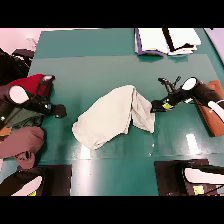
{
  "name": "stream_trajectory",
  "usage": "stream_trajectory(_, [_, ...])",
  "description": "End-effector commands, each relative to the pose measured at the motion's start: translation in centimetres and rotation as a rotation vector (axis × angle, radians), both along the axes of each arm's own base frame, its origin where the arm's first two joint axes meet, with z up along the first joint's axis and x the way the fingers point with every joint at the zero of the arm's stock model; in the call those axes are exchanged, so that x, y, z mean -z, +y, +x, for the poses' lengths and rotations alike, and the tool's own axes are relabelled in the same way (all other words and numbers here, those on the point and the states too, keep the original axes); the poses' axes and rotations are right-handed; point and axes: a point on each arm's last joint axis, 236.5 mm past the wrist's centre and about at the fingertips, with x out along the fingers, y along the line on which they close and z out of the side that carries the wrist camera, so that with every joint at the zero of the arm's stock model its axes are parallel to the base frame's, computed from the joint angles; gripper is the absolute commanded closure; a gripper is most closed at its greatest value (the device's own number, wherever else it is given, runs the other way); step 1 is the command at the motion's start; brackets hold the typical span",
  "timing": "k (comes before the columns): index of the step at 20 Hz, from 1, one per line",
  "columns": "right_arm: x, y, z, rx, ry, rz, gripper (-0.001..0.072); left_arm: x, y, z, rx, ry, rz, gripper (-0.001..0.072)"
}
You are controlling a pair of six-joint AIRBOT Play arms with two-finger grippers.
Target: Fold the shirts.
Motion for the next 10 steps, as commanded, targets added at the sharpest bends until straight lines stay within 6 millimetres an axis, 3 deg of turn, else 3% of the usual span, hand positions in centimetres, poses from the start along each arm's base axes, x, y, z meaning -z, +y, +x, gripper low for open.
stream_trajectory(1, [-1.4, 0.7, 1.0, -0.033, -0.026, 0.007, 0.0694, 4.2, -1.0, -2.9, -0.037, 0.094, -0.059, 0.0243])
stream_trajectory(4, [-2.1, 0.8, 1.6, -0.035, -0.044, 0.009, 0.0694, 6.1, -3.3, -5.2, -0.089, 0.173, -0.180, 0.0243])
stream_trajectory(7, [-2.6, 0.8, 2.0, -0.033, -0.058, 0.010, 0.0694, 6.4, -5.1, -5.7, -0.086, 0.178, -0.268, 0.0244])
stream_trajectory(10, [-3.1, 0.9, 2.4, -0.035, -0.070, 0.012, 0.0694, 6.5, -5.1, -5.7, -0.083, 0.174, -0.270, 0.0246])
